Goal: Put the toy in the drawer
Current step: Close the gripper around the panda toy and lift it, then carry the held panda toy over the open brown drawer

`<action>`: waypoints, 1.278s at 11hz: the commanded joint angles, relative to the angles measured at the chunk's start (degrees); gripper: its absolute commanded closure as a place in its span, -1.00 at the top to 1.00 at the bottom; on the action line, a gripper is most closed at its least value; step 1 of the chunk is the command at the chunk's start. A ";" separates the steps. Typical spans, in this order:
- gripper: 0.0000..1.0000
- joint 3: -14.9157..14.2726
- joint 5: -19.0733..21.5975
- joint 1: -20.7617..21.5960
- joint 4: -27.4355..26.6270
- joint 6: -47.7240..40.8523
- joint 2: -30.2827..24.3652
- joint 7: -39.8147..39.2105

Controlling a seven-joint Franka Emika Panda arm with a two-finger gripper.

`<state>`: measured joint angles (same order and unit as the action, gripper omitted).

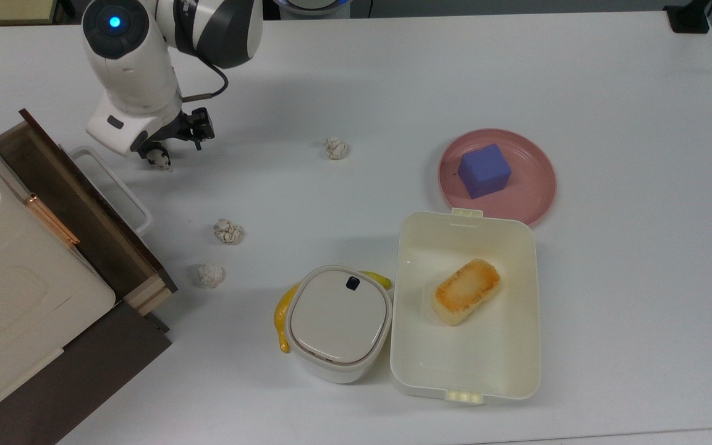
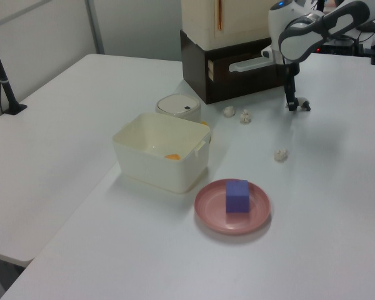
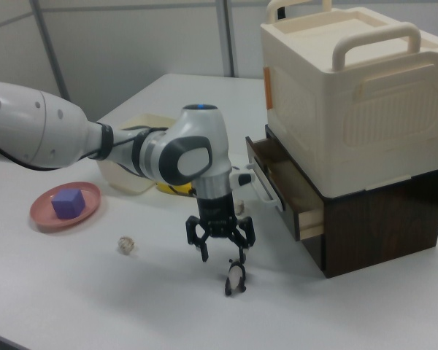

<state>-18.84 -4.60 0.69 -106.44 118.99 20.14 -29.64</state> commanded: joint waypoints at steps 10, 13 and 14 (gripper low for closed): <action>-0.74 0.20 0.56 1.76 11.13 -3.50 -2.13 -5.08; -0.74 -0.58 0.04 1.68 18.61 -2.37 -2.21 -9.80; -0.74 -0.85 -0.23 1.25 20.37 1.29 -2.21 -11.82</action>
<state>-18.50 -4.49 2.29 -90.36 117.53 17.96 -36.52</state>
